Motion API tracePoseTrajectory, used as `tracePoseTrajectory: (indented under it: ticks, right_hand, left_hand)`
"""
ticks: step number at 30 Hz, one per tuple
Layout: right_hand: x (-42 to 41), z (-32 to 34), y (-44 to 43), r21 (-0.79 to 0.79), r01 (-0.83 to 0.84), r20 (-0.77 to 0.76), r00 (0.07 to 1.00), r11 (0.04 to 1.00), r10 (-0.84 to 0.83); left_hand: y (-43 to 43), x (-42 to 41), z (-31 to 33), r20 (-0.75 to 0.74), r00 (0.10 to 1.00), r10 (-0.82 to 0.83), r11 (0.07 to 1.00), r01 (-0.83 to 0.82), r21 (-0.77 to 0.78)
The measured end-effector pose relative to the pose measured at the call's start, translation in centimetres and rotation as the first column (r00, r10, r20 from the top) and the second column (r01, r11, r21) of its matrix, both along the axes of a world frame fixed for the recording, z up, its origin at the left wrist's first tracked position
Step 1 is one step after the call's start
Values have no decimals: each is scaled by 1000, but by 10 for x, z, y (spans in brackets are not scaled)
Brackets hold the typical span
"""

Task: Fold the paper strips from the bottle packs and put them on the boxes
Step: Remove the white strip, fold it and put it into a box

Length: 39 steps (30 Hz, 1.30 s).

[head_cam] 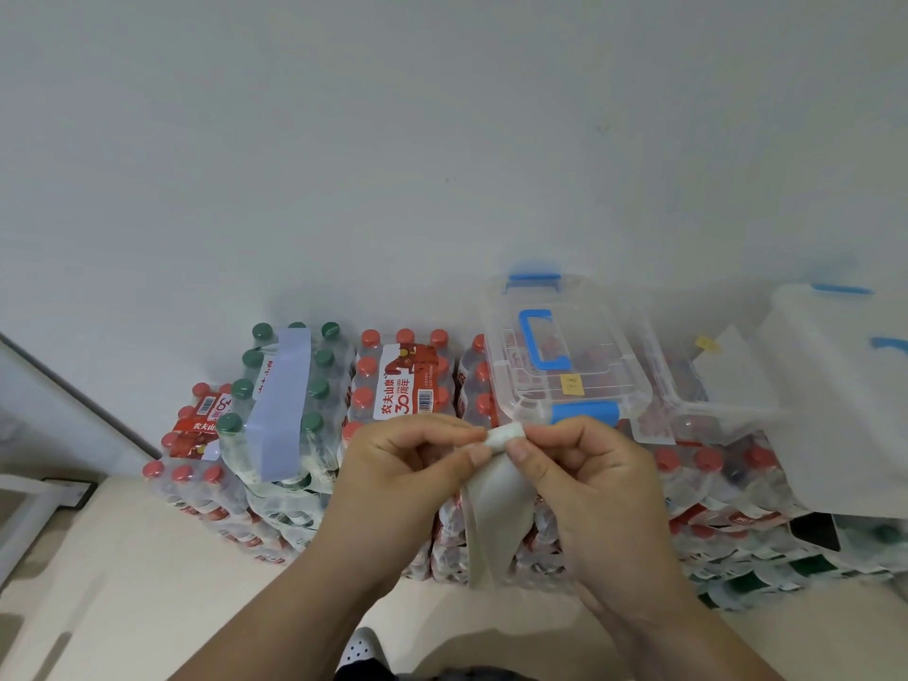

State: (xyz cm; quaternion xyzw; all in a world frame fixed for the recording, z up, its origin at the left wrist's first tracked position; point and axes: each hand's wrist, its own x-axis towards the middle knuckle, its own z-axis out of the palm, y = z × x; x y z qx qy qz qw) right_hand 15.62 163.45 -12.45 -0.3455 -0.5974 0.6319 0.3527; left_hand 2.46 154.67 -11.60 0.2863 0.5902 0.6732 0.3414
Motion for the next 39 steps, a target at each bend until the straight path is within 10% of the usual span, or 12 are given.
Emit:
tracePoseTrajectory:
  ticks: [39]
  right_hand:
    - [-1, -8, 4, -85, -40, 31, 999, 996, 43]
  left_hand:
    - [-3, 2, -3, 72, 997, 33, 992, -23, -125]
